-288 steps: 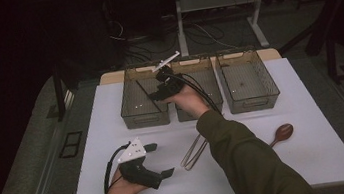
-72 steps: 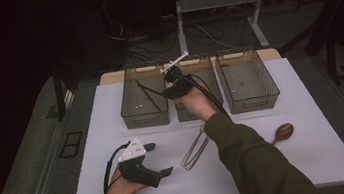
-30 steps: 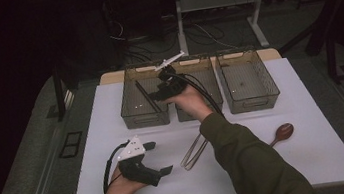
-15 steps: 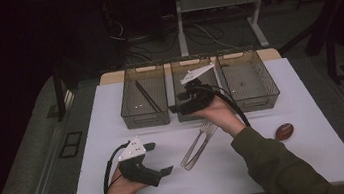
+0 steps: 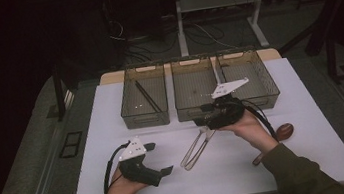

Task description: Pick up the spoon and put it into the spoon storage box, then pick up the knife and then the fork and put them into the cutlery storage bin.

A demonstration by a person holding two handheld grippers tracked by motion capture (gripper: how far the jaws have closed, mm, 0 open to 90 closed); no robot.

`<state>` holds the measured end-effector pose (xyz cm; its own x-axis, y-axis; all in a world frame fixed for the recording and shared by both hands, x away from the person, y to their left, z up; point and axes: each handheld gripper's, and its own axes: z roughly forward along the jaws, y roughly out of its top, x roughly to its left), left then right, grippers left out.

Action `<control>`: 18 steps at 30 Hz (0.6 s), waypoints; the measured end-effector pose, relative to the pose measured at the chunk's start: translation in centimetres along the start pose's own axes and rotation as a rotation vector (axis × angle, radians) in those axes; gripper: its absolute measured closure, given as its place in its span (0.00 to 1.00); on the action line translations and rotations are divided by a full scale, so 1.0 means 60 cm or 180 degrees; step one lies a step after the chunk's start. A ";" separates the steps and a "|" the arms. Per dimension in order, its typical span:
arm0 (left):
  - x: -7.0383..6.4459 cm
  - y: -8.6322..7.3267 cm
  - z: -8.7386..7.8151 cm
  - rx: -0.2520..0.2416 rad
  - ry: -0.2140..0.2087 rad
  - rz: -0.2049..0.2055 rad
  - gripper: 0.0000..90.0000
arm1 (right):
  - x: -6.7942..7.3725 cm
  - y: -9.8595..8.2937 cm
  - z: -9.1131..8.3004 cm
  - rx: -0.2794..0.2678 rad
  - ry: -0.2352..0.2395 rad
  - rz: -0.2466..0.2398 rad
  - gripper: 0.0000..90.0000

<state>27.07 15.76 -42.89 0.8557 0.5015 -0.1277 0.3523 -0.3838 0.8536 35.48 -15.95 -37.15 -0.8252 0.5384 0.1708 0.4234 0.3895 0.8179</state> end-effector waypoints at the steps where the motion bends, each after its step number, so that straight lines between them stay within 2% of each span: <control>1: 0.000 0.000 0.000 -0.0011 0.0007 -0.0008 0.00 | -0.001 -0.006 -0.007 -0.0012 -0.0017 -0.0009 0.42; 7: 0.000 0.000 -0.004 -0.0014 0.0031 0.0016 0.00 | -0.003 -0.039 -0.052 -0.0082 -0.0051 0.0021 0.41; 14: 0.000 0.000 -0.005 -0.0019 0.0027 -0.0005 0.00 | -0.002 -0.077 -0.092 -0.0080 -0.0134 0.0036 0.40; 18: 0.000 -0.001 -0.005 -0.0014 0.0027 -0.0012 0.00 | -0.006 -0.100 -0.113 -0.0072 -0.0192 0.0103 0.41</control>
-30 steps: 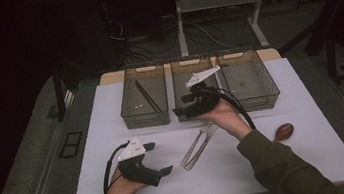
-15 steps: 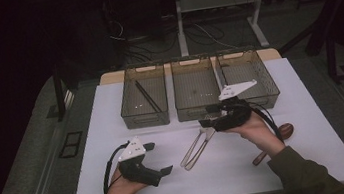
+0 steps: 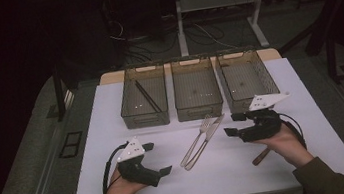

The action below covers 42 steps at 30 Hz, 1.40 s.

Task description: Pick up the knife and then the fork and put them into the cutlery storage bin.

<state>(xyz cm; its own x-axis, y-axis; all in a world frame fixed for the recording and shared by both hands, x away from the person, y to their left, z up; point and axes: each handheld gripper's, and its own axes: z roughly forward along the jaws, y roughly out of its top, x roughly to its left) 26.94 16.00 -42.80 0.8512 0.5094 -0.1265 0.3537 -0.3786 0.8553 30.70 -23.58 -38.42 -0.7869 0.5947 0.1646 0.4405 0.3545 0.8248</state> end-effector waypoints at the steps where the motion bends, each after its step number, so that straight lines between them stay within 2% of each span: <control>1: 0.000 0.000 0.000 0.0003 0.0001 0.0000 0.00 | -0.003 -0.007 -0.006 0.0009 -0.0022 0.0006 0.41; 5: -0.001 0.000 0.001 0.0002 0.0013 0.0007 0.00 | -0.008 -0.028 -0.027 0.0032 -0.0070 0.0048 0.48; 12: -0.001 -0.002 0.003 0.0029 0.0030 0.0005 0.00 | -0.008 -0.065 -0.061 0.0175 -0.0143 0.0050 0.70; 15: -0.001 -0.002 0.003 0.0018 0.0040 -0.0013 0.00 | -0.008 -0.082 -0.071 0.0208 -0.0160 0.0063 0.80; 23: 0.000 -0.002 0.005 0.0047 0.0037 0.0019 0.00 | -0.010 -0.128 -0.088 0.0435 -0.0203 0.0075 0.98; 28: 0.000 -0.003 0.005 0.0047 0.0037 0.0011 0.00 | -0.010 -0.149 -0.087 0.0630 -0.0190 0.0063 0.99; 32: 0.000 -0.002 0.005 0.0052 0.0042 0.0007 0.00 | -0.009 -0.158 -0.075 0.0760 -0.0146 0.0078 0.98; 37: 0.000 -0.002 0.004 0.0040 0.0048 0.0003 0.00 | -0.006 -0.162 -0.063 0.0845 -0.0083 0.0051 0.98; 42: -0.001 -0.001 0.006 0.0039 0.0042 0.0018 0.00 | -0.008 -0.162 -0.055 0.0857 -0.0078 0.0039 0.98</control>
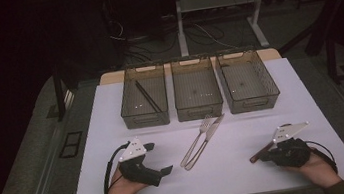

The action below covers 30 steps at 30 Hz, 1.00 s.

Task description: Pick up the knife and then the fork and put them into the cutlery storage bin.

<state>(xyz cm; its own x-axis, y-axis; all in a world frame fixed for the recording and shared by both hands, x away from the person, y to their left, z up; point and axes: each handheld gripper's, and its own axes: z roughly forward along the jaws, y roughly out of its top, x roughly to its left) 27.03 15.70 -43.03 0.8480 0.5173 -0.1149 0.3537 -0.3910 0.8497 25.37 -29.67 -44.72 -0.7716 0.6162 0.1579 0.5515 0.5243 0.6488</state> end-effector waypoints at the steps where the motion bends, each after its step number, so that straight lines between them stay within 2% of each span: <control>1: 0.000 0.000 0.000 0.0007 -0.0001 0.0004 0.00 | 0.000 0.002 0.001 -0.0009 -0.0005 -0.0002 0.98; 17: -0.001 0.001 0.000 -0.0007 0.0016 -0.0017 0.00 | -0.017 0.043 0.039 -0.0052 -0.0014 -0.0053 0.99; 25: 0.002 0.000 -0.001 -0.0001 0.0026 -0.0018 0.00 | -0.033 0.065 0.057 -0.0089 -0.0029 -0.0017 0.99; 29: 0.002 -0.001 -0.001 0.0003 0.0022 -0.0021 0.00 | -0.035 0.067 0.058 -0.0090 -0.0021 -0.0007 0.98; 30: 0.002 -0.001 -0.001 0.0003 0.0023 -0.0021 0.00 | -0.036 0.066 0.056 -0.0090 0.0000 0.0002 0.95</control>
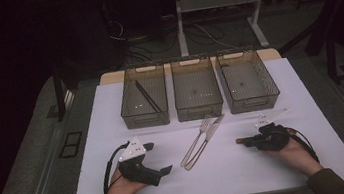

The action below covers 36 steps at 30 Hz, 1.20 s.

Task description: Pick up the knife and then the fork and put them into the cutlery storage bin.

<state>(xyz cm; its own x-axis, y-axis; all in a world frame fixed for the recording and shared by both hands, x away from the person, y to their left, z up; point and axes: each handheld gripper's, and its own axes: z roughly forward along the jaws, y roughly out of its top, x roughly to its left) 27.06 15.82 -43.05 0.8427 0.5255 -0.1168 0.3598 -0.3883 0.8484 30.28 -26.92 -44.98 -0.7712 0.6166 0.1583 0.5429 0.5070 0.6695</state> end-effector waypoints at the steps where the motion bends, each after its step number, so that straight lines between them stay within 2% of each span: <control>1: 0.000 0.000 0.000 -0.0008 0.0001 0.0000 0.00 | -0.001 0.000 -0.002 -0.0002 0.0002 0.0022 0.94; 7: 0.000 0.000 -0.001 -0.0004 -0.0002 0.0003 0.00 | -0.003 -0.002 -0.026 -0.0154 0.0095 0.0107 0.84; 11: 0.001 0.000 -0.001 -0.0014 -0.0001 0.0001 0.00 | -0.012 -0.006 -0.048 -0.0233 0.0104 0.0181 0.79; 16: 0.001 0.000 -0.002 -0.0007 -0.0003 -0.0005 0.00 | -0.026 -0.017 -0.077 -0.0339 -0.0024 0.0267 0.77; 28: 0.003 -0.002 -0.002 0.0003 -0.0005 -0.0019 0.00 | -0.063 -0.046 -0.124 -0.0411 -0.0433 0.0367 0.58; 36: 0.004 -0.003 -0.002 0.0004 -0.0013 -0.0024 0.00 | -0.101 -0.075 -0.150 -0.0448 -0.0677 0.0577 0.57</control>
<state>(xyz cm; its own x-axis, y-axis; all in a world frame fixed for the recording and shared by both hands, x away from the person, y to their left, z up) 27.16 16.09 -43.14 0.8417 0.5253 -0.1252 0.3665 -0.3853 0.8469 29.50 -38.35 -42.41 -0.5710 0.8091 0.1389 0.6025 0.2981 0.7404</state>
